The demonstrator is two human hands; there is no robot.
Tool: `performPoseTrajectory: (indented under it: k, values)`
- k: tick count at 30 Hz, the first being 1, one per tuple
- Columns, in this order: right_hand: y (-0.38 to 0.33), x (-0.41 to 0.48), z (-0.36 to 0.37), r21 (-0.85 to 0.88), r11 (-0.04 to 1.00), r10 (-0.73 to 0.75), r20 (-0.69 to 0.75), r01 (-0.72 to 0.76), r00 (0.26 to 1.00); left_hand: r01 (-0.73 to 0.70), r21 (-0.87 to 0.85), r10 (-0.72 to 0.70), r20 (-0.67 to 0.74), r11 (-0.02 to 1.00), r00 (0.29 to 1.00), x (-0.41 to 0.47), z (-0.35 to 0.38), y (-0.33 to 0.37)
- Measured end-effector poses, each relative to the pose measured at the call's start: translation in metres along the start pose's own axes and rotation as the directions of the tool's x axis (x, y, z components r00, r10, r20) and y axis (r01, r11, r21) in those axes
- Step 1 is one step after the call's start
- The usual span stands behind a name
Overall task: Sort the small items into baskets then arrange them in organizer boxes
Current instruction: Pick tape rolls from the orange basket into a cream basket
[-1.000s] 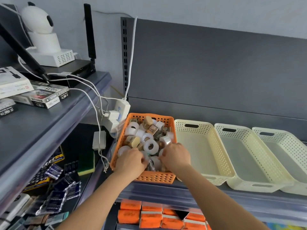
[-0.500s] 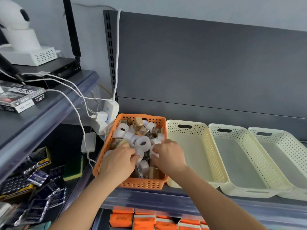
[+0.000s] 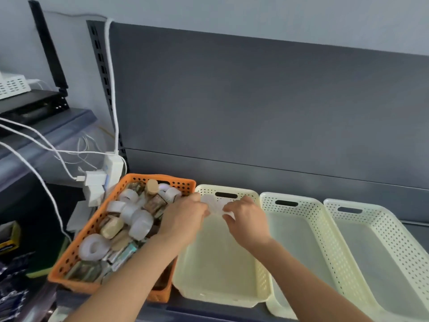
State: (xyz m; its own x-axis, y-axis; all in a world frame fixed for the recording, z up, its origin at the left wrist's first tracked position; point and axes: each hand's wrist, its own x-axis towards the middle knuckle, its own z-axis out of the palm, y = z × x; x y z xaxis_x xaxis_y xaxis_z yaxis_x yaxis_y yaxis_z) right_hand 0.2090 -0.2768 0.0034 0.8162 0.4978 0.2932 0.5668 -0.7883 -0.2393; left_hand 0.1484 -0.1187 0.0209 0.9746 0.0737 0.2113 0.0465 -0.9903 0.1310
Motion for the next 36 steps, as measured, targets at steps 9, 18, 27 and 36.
performPoseTrajectory:
  k: [9,18,27,36]
  values:
    - [0.033,0.018,0.016,-0.219,0.974,-0.004,0.235,0.056,0.972,-0.111,0.344,0.018,0.262,0.932,0.965,0.047,0.051,0.029]
    - [0.027,0.026,0.021,-0.33,0.943,0.045,0.285,0.054,0.957,-0.22,0.354,0.131,0.259,0.909,0.957,0.049,0.055,0.023]
    - [-0.041,0.018,0.026,0.157,0.984,-0.086,0.035,0.079,0.996,-0.055,0.168,0.07,-0.087,0.984,0.994,-0.004,-0.01,-0.034]
    - [-0.088,0.012,0.037,0.138,0.99,-0.036,0.095,0.023,0.995,0.239,0.039,-0.237,-0.049,0.97,0.97,-0.06,-0.024,-0.103]
